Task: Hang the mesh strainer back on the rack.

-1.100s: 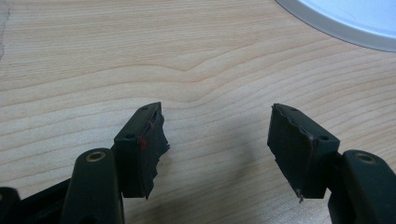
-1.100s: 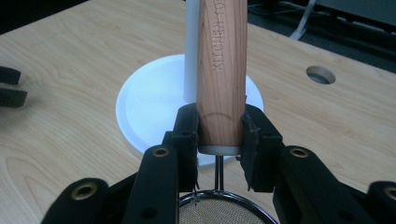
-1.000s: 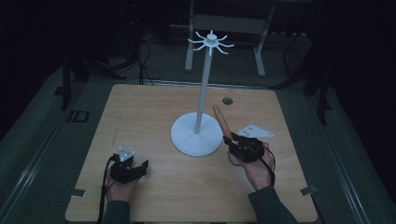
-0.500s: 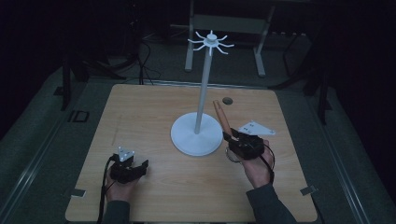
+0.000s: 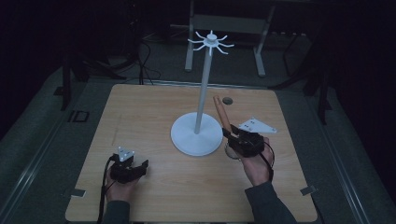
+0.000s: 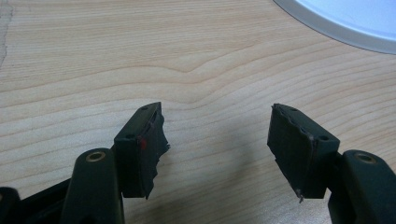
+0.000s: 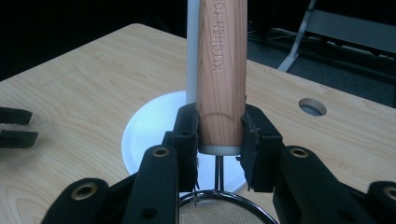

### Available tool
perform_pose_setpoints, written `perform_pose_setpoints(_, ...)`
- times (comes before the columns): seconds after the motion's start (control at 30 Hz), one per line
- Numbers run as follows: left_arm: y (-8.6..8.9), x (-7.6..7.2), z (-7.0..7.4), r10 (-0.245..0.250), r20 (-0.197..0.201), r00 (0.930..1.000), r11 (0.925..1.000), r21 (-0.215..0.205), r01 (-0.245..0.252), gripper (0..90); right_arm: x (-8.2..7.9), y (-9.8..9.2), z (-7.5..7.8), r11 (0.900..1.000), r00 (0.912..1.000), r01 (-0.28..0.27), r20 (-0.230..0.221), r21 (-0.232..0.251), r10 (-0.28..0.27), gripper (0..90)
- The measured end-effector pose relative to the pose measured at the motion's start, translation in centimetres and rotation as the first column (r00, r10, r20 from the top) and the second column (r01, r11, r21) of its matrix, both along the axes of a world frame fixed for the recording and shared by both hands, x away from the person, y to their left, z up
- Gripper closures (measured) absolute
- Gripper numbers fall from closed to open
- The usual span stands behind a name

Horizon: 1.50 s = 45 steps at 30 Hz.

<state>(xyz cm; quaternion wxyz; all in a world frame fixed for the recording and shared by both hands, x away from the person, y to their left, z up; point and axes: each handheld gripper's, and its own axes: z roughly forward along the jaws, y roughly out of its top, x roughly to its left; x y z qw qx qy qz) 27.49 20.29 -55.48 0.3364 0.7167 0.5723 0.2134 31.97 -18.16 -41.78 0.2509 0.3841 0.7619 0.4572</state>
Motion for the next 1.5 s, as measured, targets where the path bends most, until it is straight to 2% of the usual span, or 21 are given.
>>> perform_pose_setpoints(1.5, 0.0, 0.0, 0.0, 0.0, 0.0, 1.0, 1.0, 0.0, 0.0, 36.3, 0.3, -0.1, 2.1, 0.998, 0.9983, 0.016, 0.055, 0.06, -0.02, 69.6)
